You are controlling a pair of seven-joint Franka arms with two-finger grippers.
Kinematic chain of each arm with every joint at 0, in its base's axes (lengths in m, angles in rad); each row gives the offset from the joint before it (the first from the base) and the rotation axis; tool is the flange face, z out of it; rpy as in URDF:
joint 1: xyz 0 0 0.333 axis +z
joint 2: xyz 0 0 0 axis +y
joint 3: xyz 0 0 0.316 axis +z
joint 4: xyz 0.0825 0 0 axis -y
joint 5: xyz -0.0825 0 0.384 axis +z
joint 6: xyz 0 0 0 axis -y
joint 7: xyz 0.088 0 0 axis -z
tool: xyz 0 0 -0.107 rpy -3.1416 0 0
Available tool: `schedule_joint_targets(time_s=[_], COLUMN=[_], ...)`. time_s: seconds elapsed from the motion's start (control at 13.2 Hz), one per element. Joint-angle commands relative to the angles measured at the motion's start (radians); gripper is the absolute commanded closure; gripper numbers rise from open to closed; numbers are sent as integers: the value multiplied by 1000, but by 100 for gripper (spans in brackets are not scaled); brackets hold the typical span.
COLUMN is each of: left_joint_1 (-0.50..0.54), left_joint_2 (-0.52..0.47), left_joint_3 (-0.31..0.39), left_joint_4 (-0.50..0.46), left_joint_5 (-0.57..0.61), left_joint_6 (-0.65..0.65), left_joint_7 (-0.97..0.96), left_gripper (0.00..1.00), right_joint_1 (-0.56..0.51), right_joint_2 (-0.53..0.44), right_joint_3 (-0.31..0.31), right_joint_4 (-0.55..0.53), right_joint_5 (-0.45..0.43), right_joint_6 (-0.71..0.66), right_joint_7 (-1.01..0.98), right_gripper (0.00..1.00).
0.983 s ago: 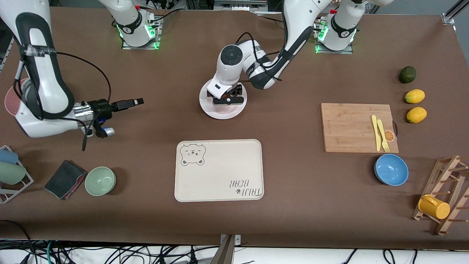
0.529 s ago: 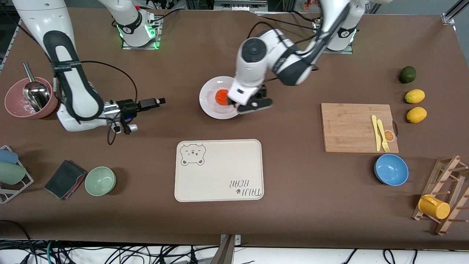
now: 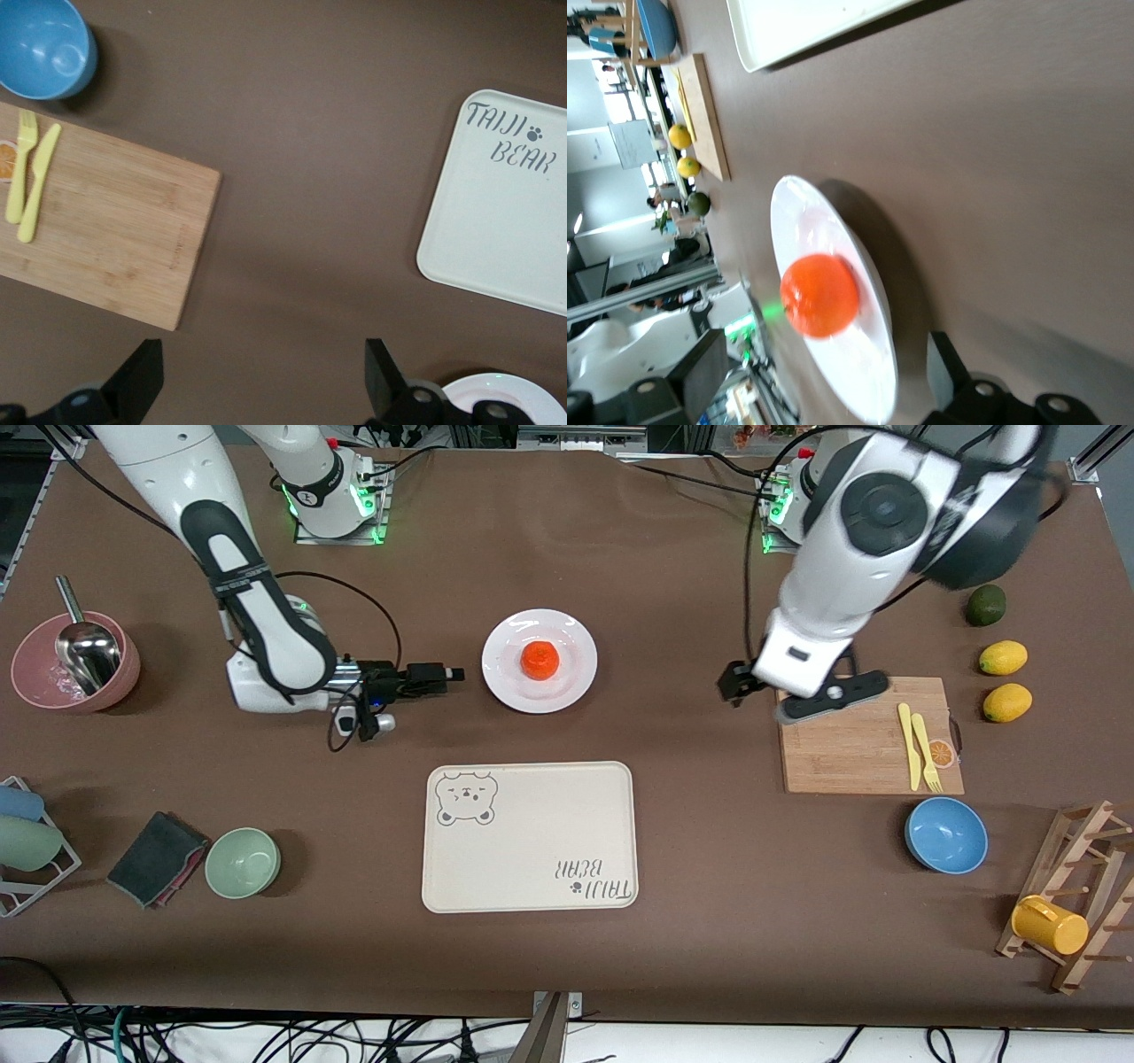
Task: Place orange and plate with both arms
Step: 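Retract the left gripper while the right gripper grasps the plate rim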
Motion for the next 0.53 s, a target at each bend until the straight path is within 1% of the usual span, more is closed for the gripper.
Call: schedule_joint_targets(time_s=[0.0,0.15,0.3,0.38,0.45], left_joint_1=[8,9,9,9,9], left_joint_2=[-66,-71,-71,-71,-80], left_joint_3=[60,121,194,220,246], left_joint_4=[-16,-10,6,7,9], left_joint_5=[13,12,7,4,-20], left_joint_6=[-73,-95,-119,-138,-171], left_joint_7=[98,227,347,406,443], left_gripper=[0,0,0,0,0], right_joint_1=[-8,-8,8,27,31], right_joint_2=[62,125,162,160,160], right_joint_3=[61,64,64,64,64], right_joint_4=[-12,-12,-12,-10,-9], right_joint_5=[173,294,369,392,411], right_joint_6=[74,65,63,71,71], right_joint_7=[-155,-316,-395,-398,-392], right_gripper=[0,0,2,13,29])
